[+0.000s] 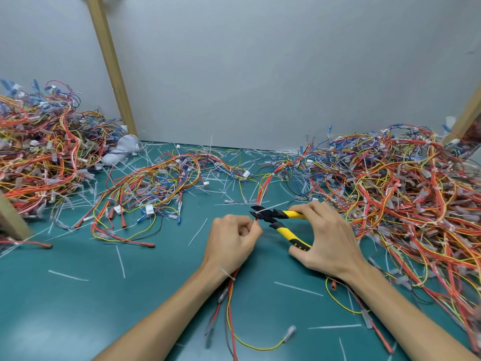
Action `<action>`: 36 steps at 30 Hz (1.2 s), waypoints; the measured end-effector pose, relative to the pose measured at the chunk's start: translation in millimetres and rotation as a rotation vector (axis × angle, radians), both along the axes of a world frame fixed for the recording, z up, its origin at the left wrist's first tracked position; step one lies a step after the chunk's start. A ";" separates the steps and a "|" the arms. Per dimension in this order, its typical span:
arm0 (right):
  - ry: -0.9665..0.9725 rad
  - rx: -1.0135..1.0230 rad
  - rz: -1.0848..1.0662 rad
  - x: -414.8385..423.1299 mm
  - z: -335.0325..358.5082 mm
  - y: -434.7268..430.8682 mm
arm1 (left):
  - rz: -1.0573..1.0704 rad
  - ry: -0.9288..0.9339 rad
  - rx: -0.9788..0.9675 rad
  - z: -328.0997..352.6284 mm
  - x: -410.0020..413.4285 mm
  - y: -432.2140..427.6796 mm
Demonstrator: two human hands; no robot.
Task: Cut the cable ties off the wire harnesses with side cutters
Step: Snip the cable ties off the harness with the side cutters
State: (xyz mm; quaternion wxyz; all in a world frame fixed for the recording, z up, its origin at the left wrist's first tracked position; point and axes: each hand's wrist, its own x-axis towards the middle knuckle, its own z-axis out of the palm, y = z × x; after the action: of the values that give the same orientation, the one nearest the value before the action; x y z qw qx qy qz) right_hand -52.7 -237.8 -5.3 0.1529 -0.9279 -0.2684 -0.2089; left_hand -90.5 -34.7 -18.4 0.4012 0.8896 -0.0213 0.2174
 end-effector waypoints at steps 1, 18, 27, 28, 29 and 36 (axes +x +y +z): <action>0.001 -0.004 0.000 0.1 0.1 -0.1 | 0.001 -0.001 0.000 -0.3 0.1 -0.1; -0.025 -0.011 -0.007 -1.8 -0.7 1.9 | 0.018 0.019 0.018 -3.2 -0.8 -0.4; 0.020 0.008 -0.060 -2.9 -1.1 2.8 | -0.021 0.148 -0.052 -2.9 0.3 -0.6; 0.026 0.007 -0.057 -3.2 -0.8 2.8 | -0.042 0.163 -0.071 -2.1 0.1 -0.1; 0.028 0.006 -0.056 -3.3 -0.6 2.8 | -0.066 0.175 -0.091 -1.7 -0.5 0.3; -0.003 0.077 -0.083 -0.6 -2.1 3.2 | -0.202 0.269 -0.353 2.9 0.9 0.2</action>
State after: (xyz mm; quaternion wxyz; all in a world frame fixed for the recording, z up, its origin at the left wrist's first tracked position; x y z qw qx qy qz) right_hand -53.3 -234.6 -7.3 0.1794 -0.9312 -0.2219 -0.2266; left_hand -89.6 -34.5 -15.5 0.5692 0.8201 -0.0180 0.0561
